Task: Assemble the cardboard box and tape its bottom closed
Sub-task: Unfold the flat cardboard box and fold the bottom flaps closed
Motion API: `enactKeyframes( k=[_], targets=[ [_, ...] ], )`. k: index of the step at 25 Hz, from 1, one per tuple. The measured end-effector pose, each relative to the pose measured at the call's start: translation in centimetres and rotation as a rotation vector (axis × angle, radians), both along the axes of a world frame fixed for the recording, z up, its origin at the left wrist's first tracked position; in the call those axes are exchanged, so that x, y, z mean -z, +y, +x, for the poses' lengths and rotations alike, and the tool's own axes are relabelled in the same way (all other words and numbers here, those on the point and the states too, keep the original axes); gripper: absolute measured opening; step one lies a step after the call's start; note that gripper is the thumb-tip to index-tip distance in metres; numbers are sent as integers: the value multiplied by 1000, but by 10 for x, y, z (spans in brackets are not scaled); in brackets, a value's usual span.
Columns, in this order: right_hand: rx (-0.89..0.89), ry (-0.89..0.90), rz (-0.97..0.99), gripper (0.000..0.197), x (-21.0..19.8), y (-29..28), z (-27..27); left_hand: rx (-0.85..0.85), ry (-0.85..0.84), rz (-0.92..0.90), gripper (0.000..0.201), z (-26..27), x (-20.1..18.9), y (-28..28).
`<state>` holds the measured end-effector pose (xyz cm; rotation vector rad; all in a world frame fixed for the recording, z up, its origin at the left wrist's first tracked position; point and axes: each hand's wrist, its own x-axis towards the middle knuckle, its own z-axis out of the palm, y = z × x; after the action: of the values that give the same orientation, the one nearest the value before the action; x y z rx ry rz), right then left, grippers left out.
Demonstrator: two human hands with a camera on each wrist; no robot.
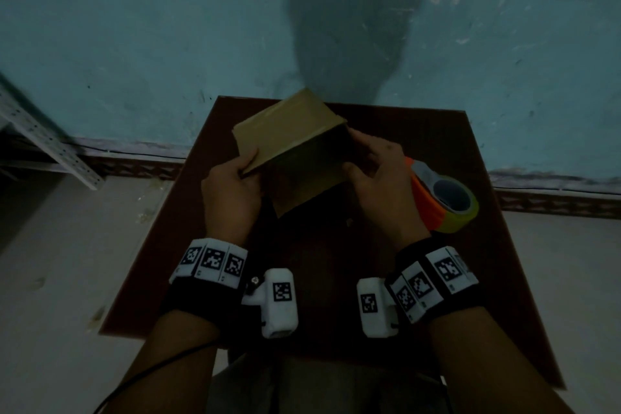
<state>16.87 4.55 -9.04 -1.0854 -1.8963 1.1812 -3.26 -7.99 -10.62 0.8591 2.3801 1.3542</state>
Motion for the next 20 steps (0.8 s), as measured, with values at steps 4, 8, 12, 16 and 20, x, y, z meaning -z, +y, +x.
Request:
enactKeyframes(
  k=[4, 8, 12, 16, 20],
  targets=[
    [-82, 67, 27, 80, -5, -8, -4, -50, -388, 231, 39, 3, -1, 1],
    [-60, 0, 169, 89, -6, -13, -6, 2, -514, 306, 34, 11, -7, -1],
    [-53, -33, 252, 77, -5, -17, -7, 20, -471, 311, 29, 19, -10, 0],
    [-26, -153, 372, 45, 2, -23, -12, 65, -166, 199, 28, 25, -10, 4],
    [39, 4, 270, 39, 0, -18, -14, 35, 151, 82, 31, 23, -7, 5]
  ],
)
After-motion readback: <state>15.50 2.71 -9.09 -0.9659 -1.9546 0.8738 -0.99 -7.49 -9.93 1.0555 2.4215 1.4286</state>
